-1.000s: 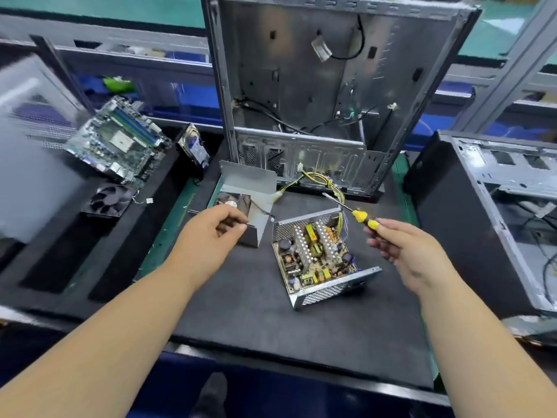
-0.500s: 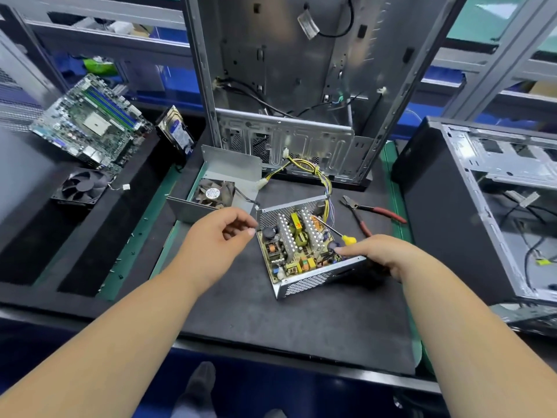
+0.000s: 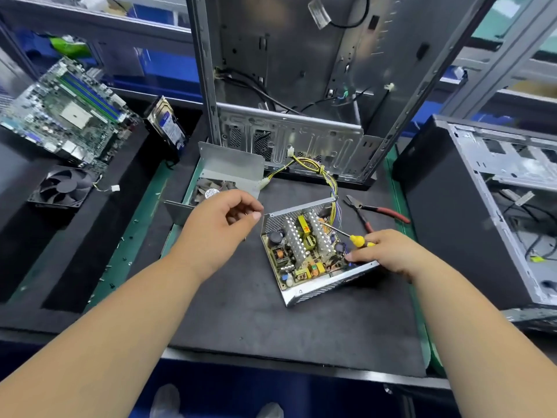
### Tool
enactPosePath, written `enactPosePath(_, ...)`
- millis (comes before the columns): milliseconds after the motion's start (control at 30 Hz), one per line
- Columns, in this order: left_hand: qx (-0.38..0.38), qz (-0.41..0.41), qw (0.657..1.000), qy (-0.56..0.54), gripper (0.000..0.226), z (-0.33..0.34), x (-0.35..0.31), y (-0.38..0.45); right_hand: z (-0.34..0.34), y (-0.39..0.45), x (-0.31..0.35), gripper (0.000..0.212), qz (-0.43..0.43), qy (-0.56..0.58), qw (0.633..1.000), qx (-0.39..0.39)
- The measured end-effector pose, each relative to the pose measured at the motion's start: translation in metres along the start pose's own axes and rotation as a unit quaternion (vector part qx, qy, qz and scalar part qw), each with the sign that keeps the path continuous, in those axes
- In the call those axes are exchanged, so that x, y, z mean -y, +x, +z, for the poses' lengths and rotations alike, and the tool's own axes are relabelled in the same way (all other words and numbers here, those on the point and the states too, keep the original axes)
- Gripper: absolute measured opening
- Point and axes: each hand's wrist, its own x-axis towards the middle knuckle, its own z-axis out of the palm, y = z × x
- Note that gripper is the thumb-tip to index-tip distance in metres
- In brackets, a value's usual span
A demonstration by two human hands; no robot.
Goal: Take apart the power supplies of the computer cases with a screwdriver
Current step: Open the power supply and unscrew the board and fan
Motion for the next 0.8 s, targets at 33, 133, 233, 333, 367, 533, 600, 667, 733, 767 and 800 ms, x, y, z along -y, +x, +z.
enactPosePath(33, 0.004, 0.004, 1.000, 0.002, 0.020, -0.003, 0.001, 0.003, -0.002, 0.000, 0.000, 0.046, 0.005, -0.016, 1.000, 0.004)
enactPosePath(133, 0.020, 0.016, 1.000, 0.001, 0.022, -0.017, 0.008, 0.010, -0.008, -0.004, 0.007, 0.033, 0.008, -0.047, 0.998, -0.038)
enactPosePath(233, 0.031, 0.018, 0.999, 0.000, 0.021, -0.038, 0.017, 0.016, -0.015, -0.010, 0.020, 0.032, -0.008, -0.026, 0.991, -0.133)
enactPosePath(333, 0.026, 0.025, 0.999, 0.001, 0.016, -0.064, 0.024, 0.024, -0.012, -0.018, 0.047, 0.027, -0.021, 0.034, 0.979, -0.199)
enactPosePath(367, 0.022, 0.028, 0.999, 0.000, 0.015, -0.074, 0.025, 0.027, -0.007, -0.022, 0.059, 0.023, -0.032, 0.053, 0.975, -0.211)
enactPosePath(533, 0.019, 0.054, 0.998, 0.024, 0.013, -0.131, 0.041, 0.038, 0.044, -0.046, 0.147, 0.014, -0.109, 0.155, 0.958, -0.216)
enactPosePath(600, 0.029, 0.042, 0.998, 0.029, 0.016, -0.155, 0.054, 0.039, 0.071, -0.054, 0.181, 0.015, -0.125, 0.200, 0.951, -0.201)
enactPosePath(667, 0.049, 0.007, 0.998, 0.028, 0.021, -0.179, 0.072, 0.037, 0.099, -0.057, 0.207, 0.021, -0.140, 0.226, 0.947, -0.180)
enactPosePath(733, 0.071, -0.029, 0.995, 0.071, 0.021, -0.202, 0.090, 0.031, 0.126, -0.056, 0.225, 0.022, -0.154, 0.232, 0.948, -0.155)
enactPosePath(767, 0.084, -0.040, 0.989, 0.114, 0.020, -0.211, 0.100, 0.027, 0.138, -0.056, 0.232, 0.021, -0.161, 0.238, 0.947, -0.142)
enactPosePath(800, 0.103, -0.046, 0.979, 0.172, 0.019, -0.219, 0.109, 0.023, 0.148, -0.055, 0.238, 0.021, -0.167, 0.244, 0.946, -0.130)
